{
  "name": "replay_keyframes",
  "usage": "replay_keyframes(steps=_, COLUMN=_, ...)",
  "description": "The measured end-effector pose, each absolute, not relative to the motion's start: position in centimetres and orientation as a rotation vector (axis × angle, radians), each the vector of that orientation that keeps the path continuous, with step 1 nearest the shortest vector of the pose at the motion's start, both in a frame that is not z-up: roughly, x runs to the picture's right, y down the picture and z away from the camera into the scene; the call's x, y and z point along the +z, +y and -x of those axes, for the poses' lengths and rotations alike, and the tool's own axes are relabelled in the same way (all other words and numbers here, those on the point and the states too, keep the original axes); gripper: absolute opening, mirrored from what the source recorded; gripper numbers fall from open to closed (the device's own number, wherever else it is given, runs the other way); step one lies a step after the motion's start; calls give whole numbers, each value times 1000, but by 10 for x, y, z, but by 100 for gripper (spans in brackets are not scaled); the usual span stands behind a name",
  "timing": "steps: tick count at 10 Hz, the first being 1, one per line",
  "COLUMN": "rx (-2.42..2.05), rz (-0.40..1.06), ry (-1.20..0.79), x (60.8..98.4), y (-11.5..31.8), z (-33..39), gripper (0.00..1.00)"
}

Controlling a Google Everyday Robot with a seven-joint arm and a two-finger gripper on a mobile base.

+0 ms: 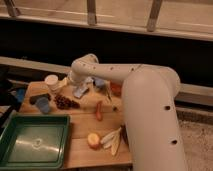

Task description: Place towel in paper cup

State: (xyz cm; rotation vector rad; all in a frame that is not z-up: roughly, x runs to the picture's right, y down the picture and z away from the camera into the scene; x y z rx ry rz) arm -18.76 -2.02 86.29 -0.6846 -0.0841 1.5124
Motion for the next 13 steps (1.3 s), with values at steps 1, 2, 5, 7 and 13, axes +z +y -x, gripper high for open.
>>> replay_keyframes(steps=1, rx=1517, rz=684, ry=-99, x=862, y=-20, z=188, gripper=80)
replay_keyframes(steps=2, rx=1531, rz=674, ry=-123, x=863, y=-23, z=181, gripper=80)
replay_keyframes(steps=5, rx=1515, rz=678, ry=-150, x=874, y=-29, z=184, gripper=80)
replay_keyframes(steps=7, rx=1498, rz=675, ry=-143, x=893, y=-41, z=197, gripper=80)
replay_keyframes(steps=13, rx=1417, rz=703, ry=-2, x=953, y=-33, z=217, gripper=80)
